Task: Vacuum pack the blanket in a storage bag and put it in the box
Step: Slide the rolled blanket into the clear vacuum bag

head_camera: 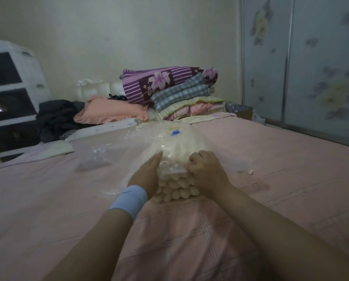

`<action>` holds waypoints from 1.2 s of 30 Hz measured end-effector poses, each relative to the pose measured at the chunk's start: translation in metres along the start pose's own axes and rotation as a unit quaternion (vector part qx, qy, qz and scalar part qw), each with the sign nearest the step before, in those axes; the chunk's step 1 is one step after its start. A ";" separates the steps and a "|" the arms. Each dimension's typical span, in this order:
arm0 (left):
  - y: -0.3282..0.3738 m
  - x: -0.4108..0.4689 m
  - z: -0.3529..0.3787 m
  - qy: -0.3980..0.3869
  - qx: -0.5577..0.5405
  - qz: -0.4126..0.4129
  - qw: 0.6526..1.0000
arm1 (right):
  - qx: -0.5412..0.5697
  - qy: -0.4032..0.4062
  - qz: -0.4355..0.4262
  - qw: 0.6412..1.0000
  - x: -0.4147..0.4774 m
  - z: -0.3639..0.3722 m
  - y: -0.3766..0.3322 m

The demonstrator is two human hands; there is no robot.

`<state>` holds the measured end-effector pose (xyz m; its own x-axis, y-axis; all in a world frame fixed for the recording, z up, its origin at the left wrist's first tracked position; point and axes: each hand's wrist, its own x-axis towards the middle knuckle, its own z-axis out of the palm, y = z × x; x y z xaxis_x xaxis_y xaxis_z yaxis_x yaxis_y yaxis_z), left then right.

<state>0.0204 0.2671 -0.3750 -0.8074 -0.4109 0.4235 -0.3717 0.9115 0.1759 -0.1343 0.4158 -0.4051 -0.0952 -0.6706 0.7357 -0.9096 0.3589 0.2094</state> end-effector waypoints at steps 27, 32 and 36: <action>-0.111 0.065 0.058 -0.143 0.189 0.046 0.970 | 0.021 -0.131 -0.033 0.991 0.068 0.109 -0.002; -0.141 0.075 0.073 -0.060 0.235 0.084 0.966 | 0.031 -0.113 -0.015 0.993 0.075 0.131 0.001; -0.130 0.092 0.059 -0.106 0.177 0.090 0.974 | 0.055 -0.166 0.017 0.984 0.085 0.125 -0.001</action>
<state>-0.0325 0.1100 -0.4111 -0.9368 -0.2728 0.2190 -0.3195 0.9222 -0.2179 -0.1925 0.2775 -0.4236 -0.2376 -0.8412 0.4857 -0.9400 0.3251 0.1033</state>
